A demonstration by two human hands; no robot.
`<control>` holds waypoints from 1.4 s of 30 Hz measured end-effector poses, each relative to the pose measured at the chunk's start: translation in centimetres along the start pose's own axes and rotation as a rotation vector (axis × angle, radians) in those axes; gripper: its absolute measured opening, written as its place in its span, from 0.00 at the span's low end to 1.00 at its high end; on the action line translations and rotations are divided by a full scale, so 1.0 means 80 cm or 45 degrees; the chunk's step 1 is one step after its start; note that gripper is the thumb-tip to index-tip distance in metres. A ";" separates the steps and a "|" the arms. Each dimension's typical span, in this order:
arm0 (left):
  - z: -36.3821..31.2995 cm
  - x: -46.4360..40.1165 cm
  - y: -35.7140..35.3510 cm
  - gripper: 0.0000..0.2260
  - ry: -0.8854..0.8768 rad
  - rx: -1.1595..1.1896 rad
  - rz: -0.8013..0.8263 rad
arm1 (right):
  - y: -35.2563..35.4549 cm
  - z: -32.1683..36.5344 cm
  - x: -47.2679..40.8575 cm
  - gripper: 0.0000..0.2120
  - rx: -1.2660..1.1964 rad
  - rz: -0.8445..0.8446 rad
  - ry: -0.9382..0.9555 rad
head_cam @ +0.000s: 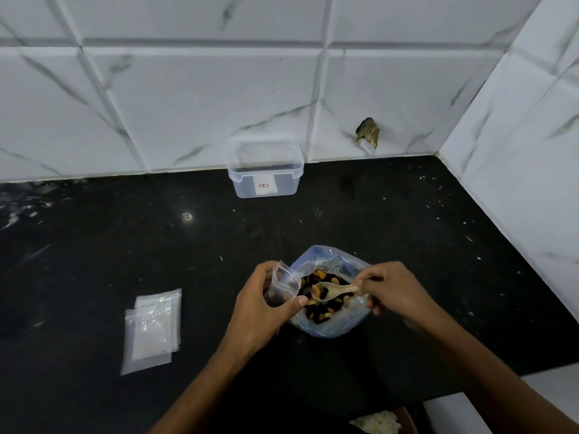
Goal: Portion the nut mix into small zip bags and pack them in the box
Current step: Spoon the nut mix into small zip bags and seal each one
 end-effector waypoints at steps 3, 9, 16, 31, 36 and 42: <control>0.001 -0.001 0.000 0.27 -0.004 -0.026 -0.001 | 0.015 0.008 0.007 0.06 -0.125 0.003 -0.018; 0.003 -0.002 -0.001 0.30 -0.026 -0.061 -0.015 | 0.034 0.049 0.023 0.07 -0.297 0.033 0.032; 0.005 -0.005 -0.001 0.32 -0.069 -0.041 -0.024 | 0.021 0.090 0.033 0.06 -0.166 0.031 0.234; -0.002 -0.003 0.002 0.26 -0.094 0.025 -0.058 | -0.033 0.139 0.106 0.11 0.815 -0.137 1.335; 0.001 0.000 0.008 0.23 -0.064 0.071 -0.119 | 0.011 0.130 0.080 0.10 0.500 -0.431 0.992; 0.001 0.002 0.016 0.24 -0.031 0.077 -0.160 | 0.019 0.046 0.036 0.07 0.433 -0.458 0.577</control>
Point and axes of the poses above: each hand's wrist, its own x-axis away from the middle knuckle, its own y-axis out of the back of the hand, z = x × y, the point moved 4 cm from there along -x, towards the middle knuckle, and after that the axes turned 11 degrees about -z, right-handed, at the moved point
